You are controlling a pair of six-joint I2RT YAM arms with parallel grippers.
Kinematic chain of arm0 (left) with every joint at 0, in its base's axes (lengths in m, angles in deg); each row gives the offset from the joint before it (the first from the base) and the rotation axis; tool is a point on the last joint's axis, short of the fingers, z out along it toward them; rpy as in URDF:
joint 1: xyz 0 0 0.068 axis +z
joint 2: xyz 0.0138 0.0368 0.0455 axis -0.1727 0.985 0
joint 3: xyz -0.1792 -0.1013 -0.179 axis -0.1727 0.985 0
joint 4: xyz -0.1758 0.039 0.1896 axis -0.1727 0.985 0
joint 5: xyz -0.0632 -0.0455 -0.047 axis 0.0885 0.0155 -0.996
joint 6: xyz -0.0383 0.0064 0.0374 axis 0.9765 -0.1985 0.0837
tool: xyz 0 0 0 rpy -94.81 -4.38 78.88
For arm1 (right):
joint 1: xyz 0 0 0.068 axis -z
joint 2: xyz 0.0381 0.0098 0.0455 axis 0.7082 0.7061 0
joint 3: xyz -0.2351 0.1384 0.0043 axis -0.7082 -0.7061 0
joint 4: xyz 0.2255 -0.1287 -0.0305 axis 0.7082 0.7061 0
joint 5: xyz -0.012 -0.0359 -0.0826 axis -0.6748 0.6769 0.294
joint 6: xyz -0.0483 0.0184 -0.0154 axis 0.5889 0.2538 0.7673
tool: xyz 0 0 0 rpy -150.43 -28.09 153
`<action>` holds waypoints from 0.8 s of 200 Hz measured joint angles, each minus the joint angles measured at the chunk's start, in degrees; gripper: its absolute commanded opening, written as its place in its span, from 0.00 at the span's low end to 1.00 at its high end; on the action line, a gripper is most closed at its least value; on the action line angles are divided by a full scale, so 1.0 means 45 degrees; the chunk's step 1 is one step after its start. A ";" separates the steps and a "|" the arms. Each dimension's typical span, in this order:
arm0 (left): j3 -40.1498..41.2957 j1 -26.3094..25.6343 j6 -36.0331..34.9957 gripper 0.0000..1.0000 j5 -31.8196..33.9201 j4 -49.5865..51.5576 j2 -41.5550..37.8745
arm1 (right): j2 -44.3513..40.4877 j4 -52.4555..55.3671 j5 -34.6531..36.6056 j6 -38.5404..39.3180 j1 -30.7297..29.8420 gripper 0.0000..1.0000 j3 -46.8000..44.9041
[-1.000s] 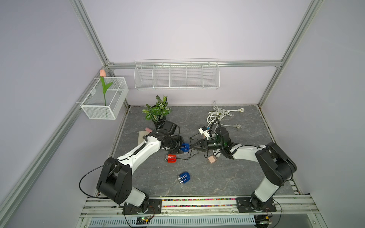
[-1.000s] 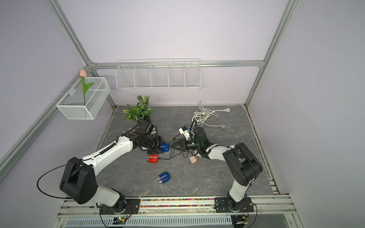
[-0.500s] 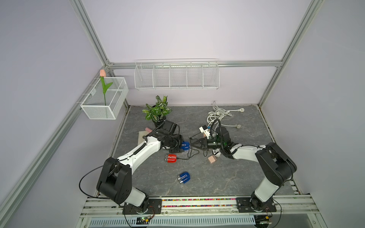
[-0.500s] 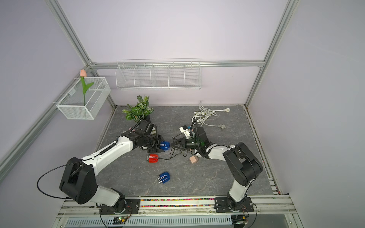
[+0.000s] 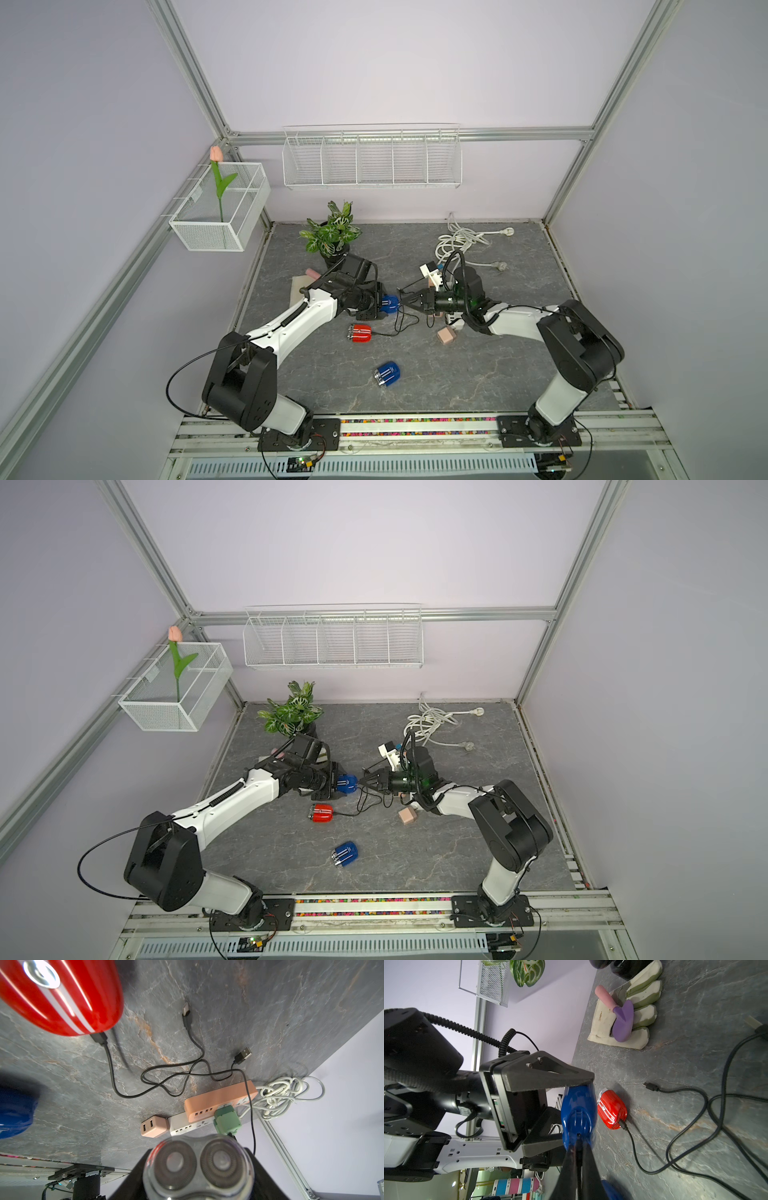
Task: Charge the electric shaver
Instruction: Insert the charging cable into the electric shaver.
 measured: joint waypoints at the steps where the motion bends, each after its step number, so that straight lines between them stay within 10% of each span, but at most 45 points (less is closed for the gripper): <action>1: 0.0000 0.0000 0.0000 0.00 0.0000 -0.0005 -0.0005 | 0.0000 0.0000 0.0015 0.0000 0.0000 0.07 0.0000; 160: 0.0529 0.0073 0.0136 0.00 0.0583 -0.1953 -0.0529 | -0.0010 -0.2050 0.1545 -0.0063 -0.0131 0.07 -0.0272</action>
